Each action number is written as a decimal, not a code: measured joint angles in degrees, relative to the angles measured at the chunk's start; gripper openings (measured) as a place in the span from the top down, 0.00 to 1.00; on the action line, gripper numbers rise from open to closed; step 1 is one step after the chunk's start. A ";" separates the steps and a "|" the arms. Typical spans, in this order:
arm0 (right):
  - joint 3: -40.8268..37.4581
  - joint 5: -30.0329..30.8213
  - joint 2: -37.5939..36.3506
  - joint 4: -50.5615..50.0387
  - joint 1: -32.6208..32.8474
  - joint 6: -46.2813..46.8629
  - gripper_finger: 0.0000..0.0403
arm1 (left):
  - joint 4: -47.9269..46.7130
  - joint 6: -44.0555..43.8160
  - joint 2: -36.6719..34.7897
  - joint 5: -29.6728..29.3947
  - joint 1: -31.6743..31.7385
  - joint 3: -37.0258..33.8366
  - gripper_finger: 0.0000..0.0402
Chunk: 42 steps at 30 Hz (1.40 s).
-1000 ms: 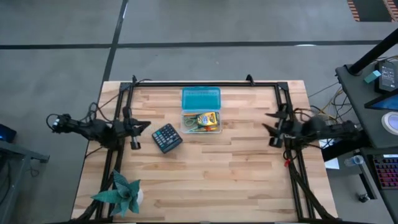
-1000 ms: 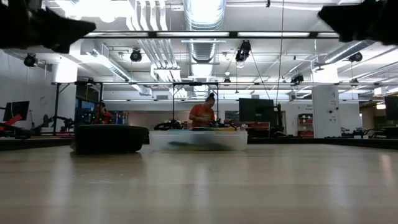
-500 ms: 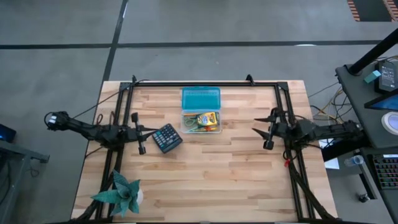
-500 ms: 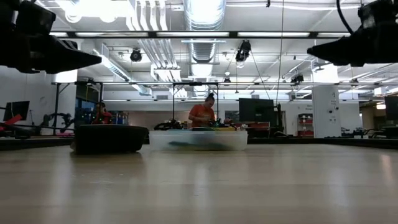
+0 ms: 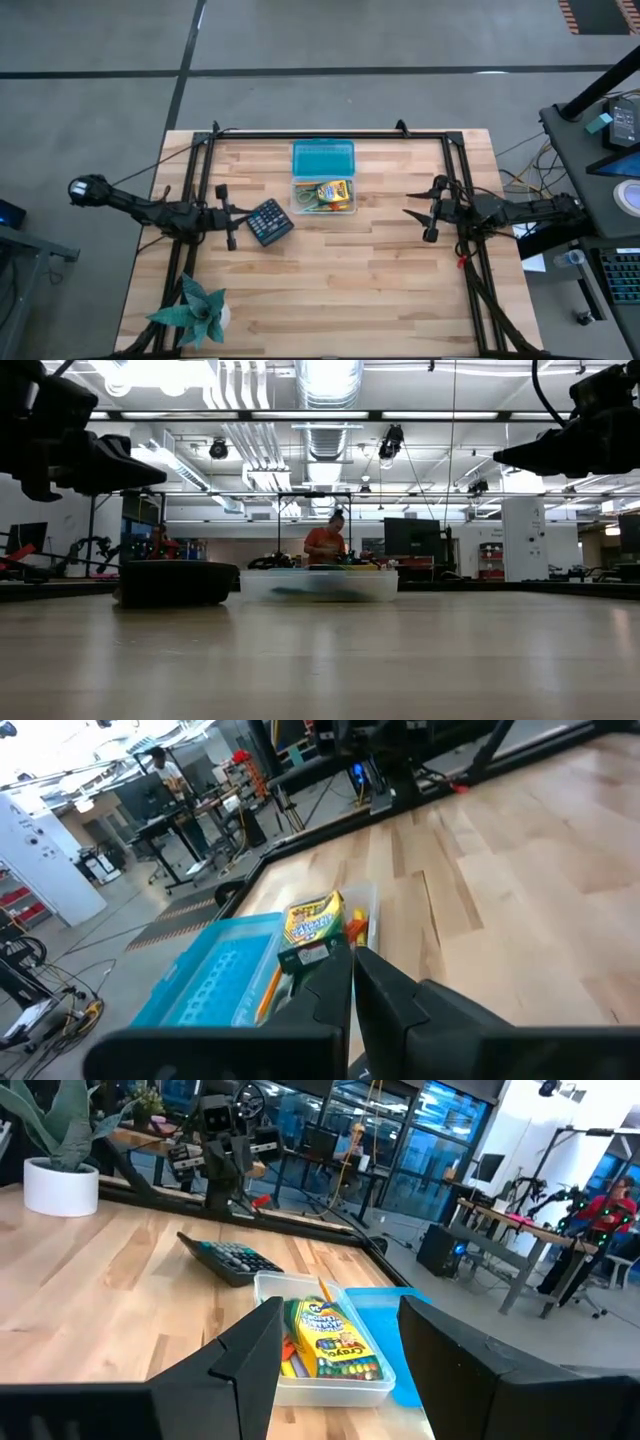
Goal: Pack school essentials
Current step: Return to Home Position
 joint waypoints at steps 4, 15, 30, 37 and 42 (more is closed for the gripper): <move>0.00 -0.01 -0.02 -0.05 0.00 0.01 0.53 | 0.00 0.00 1.28 0.00 0.00 -0.02 1.00; -0.02 -0.02 0.00 -0.13 0.00 0.01 0.53 | -0.01 0.00 3.56 0.00 0.00 -0.08 1.00; -0.04 -0.02 0.00 -0.22 0.00 0.01 0.53 | 0.00 0.00 4.30 0.00 0.00 -0.11 1.00; -0.04 -0.02 0.00 -0.22 0.00 0.00 0.53 | 0.00 0.00 4.28 0.00 0.00 -0.11 1.00; -0.04 -0.02 0.00 -0.22 0.00 0.01 0.53 | 0.00 0.00 4.28 0.00 0.00 -0.11 1.00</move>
